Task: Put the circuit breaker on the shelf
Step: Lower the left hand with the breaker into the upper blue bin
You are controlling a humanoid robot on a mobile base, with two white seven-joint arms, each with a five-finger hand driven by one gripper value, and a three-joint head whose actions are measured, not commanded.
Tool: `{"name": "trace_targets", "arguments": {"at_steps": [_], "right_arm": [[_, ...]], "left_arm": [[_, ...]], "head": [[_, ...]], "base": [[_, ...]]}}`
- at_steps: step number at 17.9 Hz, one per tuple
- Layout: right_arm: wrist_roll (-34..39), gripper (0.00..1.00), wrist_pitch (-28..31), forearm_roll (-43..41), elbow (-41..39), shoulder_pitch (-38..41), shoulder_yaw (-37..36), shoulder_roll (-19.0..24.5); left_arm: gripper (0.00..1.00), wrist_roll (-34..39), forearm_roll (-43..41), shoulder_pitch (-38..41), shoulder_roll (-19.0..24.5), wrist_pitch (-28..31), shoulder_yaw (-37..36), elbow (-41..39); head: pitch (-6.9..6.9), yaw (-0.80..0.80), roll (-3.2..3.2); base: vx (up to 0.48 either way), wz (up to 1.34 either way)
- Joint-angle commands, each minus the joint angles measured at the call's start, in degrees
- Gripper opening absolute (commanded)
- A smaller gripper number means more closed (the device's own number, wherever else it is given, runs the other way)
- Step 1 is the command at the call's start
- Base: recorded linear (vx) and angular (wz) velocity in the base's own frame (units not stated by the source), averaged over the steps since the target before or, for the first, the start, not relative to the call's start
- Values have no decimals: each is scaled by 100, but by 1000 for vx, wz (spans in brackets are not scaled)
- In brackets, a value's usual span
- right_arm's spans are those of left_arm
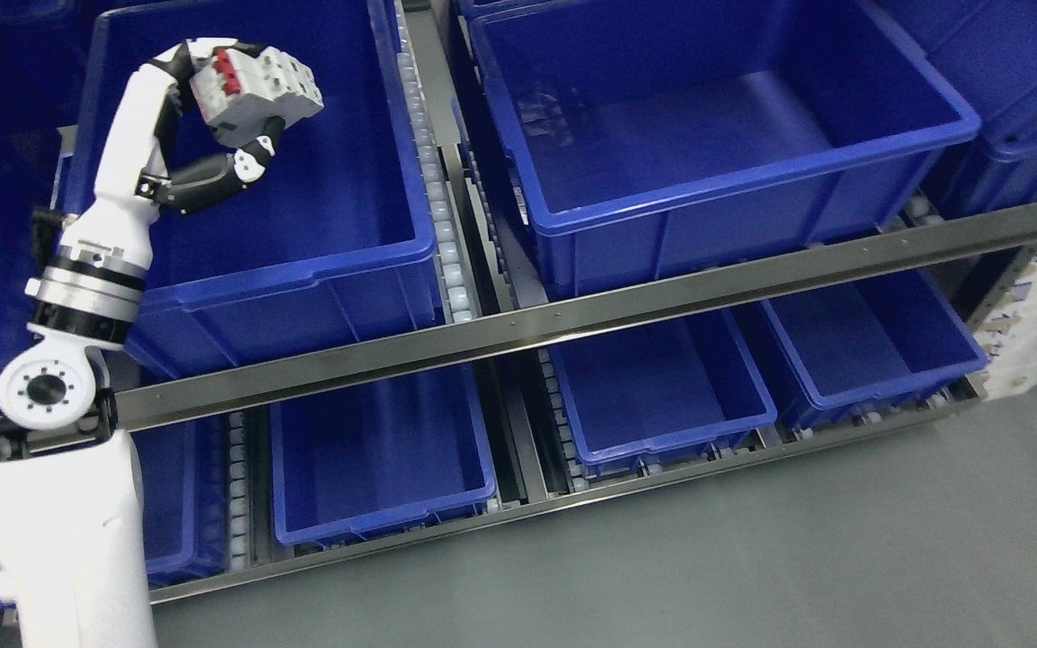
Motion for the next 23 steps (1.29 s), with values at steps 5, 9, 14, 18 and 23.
{"name": "trace_targets", "arguments": {"at_steps": [5, 9, 14, 18, 23], "right_arm": [[8, 100, 188, 2, 0, 1, 114, -100], [17, 100, 188, 2, 0, 1, 114, -100], [17, 100, 188, 2, 0, 1, 114, -100], [8, 100, 188, 1, 0, 1, 114, -100], [17, 100, 188, 2, 0, 1, 114, -100]], "left_arm": [[14, -228, -1796, -2076, 773, -64, -1777, 4119], [14, -184, -1998, -2673, 422, -47, -2172, 5163], [14, -167, -2131, -3500, 149, 111, -2620, 6466], [16, 26, -2131, -3457, 139, 199, -2797, 6502], [42, 97, -2122, -3439, 192, 190, -2745, 6468]], "head": [[0, 0, 0], [0, 0, 0], [0, 0, 0], [0, 0, 0], [-1, 0, 0]], "base": [[119, 290], [108, 59], [90, 4], [39, 2], [5, -4]]}}
